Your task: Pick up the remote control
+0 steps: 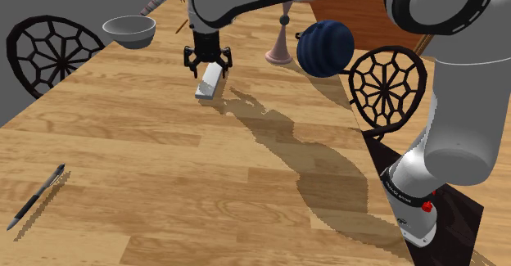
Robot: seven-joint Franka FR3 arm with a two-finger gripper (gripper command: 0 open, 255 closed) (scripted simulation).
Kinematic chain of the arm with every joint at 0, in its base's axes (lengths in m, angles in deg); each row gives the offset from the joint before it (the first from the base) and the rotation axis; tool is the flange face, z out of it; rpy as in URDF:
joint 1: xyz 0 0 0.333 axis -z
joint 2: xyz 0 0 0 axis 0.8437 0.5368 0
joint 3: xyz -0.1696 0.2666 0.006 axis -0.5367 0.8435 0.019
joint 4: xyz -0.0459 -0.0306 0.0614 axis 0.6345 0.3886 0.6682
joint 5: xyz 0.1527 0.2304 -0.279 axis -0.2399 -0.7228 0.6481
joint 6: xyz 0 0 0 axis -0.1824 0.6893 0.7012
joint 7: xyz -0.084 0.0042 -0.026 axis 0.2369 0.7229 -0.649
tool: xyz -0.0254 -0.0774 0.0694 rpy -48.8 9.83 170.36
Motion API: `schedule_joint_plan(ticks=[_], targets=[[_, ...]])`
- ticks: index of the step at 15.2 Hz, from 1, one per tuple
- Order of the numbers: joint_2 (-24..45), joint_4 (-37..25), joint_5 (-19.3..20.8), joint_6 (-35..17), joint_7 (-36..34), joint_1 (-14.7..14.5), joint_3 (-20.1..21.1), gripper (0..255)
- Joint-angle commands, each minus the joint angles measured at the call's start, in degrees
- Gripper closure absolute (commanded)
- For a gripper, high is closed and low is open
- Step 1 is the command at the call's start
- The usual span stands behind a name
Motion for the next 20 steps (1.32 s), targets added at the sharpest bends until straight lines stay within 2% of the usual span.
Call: schedule_joint_plan(ticks=[1, 2, 3, 12, 20], targets=[[0.1, 1.15, 0.07, -1.27, -0.06, 0.08, -0.05, 0], [0.09, 1.16, 0.07, -1.27, -0.06, 0.08, -0.05, 0], [0.14, 1.14, 0.08, -1.3, -0.06, 0.08, -0.06, 255], [0.1, 1.15, 0.07, -1.27, -0.06, 0.08, -0.05, 255], [-0.98, -3.44, -0.39, 4.33, 0.25, -0.1, 0.23, 255]])
